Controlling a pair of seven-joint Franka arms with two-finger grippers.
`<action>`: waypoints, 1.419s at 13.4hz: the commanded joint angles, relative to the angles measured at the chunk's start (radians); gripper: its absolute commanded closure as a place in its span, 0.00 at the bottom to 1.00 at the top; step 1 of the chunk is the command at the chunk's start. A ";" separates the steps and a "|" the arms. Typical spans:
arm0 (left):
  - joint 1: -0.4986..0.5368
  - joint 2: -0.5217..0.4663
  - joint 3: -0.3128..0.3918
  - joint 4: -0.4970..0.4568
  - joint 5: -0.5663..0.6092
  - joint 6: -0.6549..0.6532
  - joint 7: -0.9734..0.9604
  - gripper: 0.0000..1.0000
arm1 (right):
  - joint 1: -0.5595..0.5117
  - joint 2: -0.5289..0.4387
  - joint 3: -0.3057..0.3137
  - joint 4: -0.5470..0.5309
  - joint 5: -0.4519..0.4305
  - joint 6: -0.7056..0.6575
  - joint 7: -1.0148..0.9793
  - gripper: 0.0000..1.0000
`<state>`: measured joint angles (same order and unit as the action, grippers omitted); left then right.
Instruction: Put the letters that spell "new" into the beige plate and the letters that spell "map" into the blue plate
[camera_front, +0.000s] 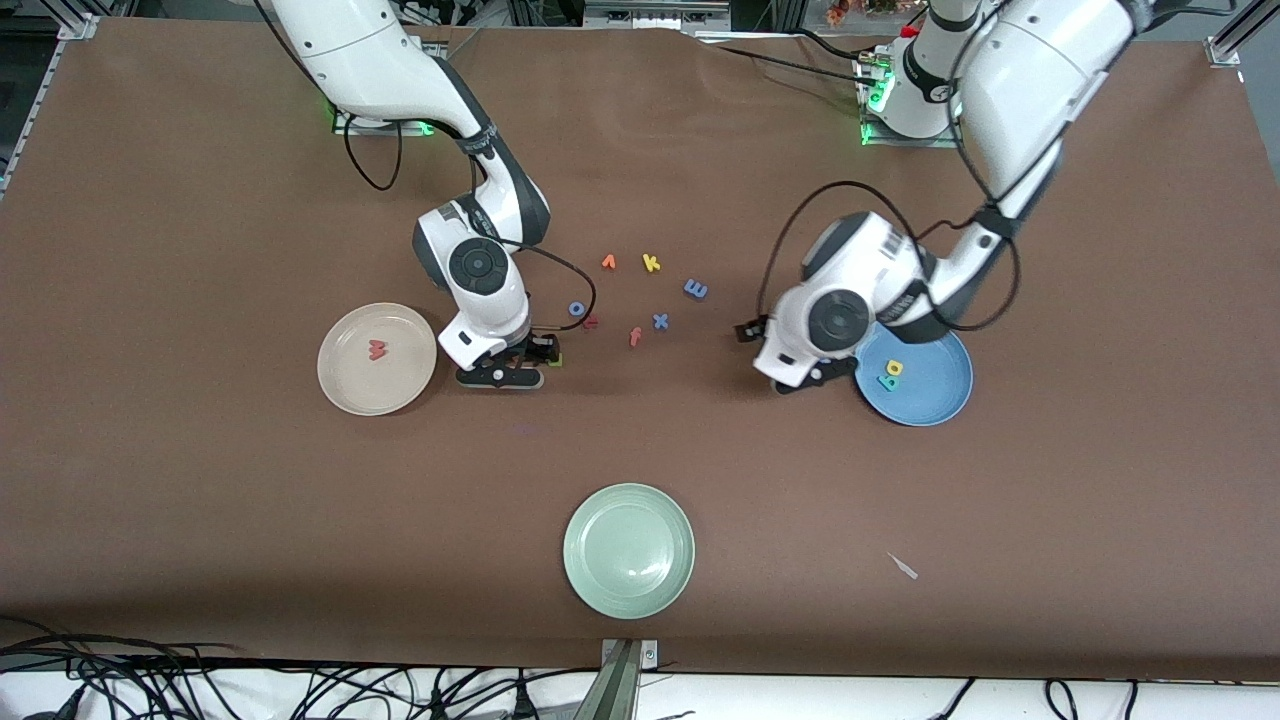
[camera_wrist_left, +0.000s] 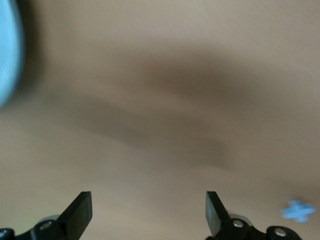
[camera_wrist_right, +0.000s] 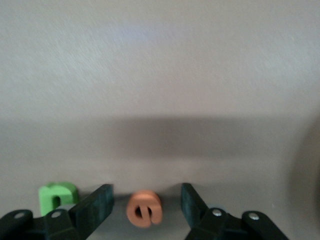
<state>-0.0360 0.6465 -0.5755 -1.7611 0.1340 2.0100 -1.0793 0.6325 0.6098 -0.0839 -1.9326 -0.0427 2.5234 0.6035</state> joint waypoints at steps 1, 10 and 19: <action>-0.109 -0.013 0.013 -0.050 -0.016 0.102 -0.349 0.00 | 0.009 -0.051 -0.004 -0.095 -0.011 0.008 0.019 0.34; -0.203 -0.041 0.017 -0.221 0.099 0.378 -0.724 0.12 | 0.007 -0.044 -0.002 -0.060 -0.009 0.011 0.019 0.46; -0.205 -0.008 0.022 -0.222 0.136 0.411 -0.754 0.97 | 0.001 -0.035 -0.002 -0.031 -0.009 0.011 0.016 0.61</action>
<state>-0.2287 0.6458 -0.5658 -1.9711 0.2349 2.4059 -1.8030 0.6329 0.5683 -0.0840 -1.9735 -0.0427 2.5311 0.6074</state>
